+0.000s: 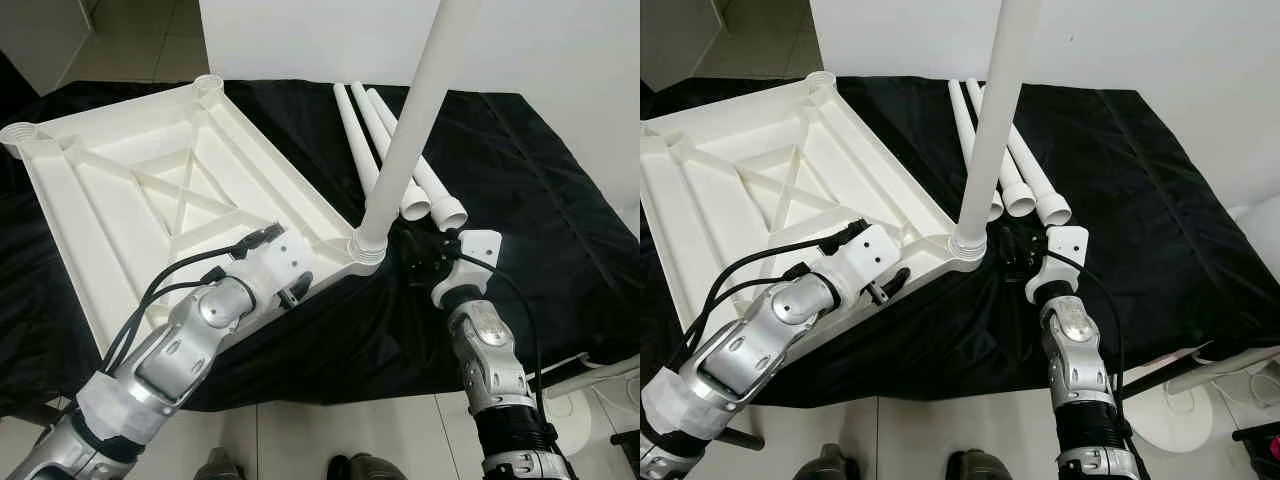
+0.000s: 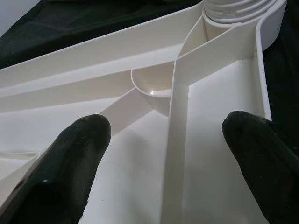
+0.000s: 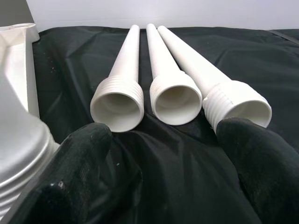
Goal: Building children table
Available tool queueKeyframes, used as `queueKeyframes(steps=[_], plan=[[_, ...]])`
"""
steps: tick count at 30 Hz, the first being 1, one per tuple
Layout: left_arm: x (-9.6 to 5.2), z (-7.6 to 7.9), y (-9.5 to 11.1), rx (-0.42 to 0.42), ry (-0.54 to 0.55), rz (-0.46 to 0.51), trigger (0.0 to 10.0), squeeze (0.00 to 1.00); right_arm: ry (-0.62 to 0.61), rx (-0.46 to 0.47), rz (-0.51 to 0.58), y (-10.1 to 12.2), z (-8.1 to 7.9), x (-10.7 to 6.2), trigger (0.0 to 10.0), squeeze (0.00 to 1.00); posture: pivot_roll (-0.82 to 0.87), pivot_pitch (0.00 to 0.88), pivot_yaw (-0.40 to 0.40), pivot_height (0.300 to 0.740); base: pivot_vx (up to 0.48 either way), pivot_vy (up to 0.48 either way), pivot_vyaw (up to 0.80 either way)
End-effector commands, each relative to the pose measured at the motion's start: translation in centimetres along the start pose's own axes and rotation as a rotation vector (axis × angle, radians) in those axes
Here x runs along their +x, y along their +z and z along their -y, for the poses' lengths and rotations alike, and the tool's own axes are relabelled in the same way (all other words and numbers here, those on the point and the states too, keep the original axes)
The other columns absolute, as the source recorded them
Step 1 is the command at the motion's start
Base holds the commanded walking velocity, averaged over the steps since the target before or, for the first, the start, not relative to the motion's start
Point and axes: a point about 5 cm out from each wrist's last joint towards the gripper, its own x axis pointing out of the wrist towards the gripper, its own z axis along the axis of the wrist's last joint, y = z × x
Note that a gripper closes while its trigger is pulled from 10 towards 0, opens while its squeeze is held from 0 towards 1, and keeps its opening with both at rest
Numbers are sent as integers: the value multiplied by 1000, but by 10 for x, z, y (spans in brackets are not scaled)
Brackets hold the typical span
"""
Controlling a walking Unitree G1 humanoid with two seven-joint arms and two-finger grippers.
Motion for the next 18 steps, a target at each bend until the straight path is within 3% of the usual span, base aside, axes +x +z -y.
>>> queueKeyframes(steps=[1,8,14,15,16,17,18], plan=[[-7,44,-24,-46,-539,-110,10000,0,-6,4,-10,-1,4,-3,10000,0,-18,88,-44,740,0,0,0],[-18,43,-28,-39,-537,-117,10000,0,39,-13,-17,0,11,-5,10000,0,-13,88,-42,740,0,0,0],[-10,37,-6,-134,-373,4,10000,0,69,-41,-34,1,24,-9,10000,0,-10,88,-42,740,0,0,0],[-6,35,-1,-144,-322,29,10000,0,70,-38,-35,1,25,-9,10000,157,-7,88,-42,740,0,0,0],[-6,35,-1,-144,-322,29,10000,0,70,-38,-35,1,25,-9,10000,157,-7,88,-42,740,0,0,0],[-3,33,3,-151,-277,51,10000,0,75,-29,-36,1,26,-10,10000,1000,-2,89,-43,740,0,0,0],[-1,32,7,-168,-238,71,10000,0,84,-26,-36,1,26,-10,10000,1000,-2,89,-43,740,0,0,0]])
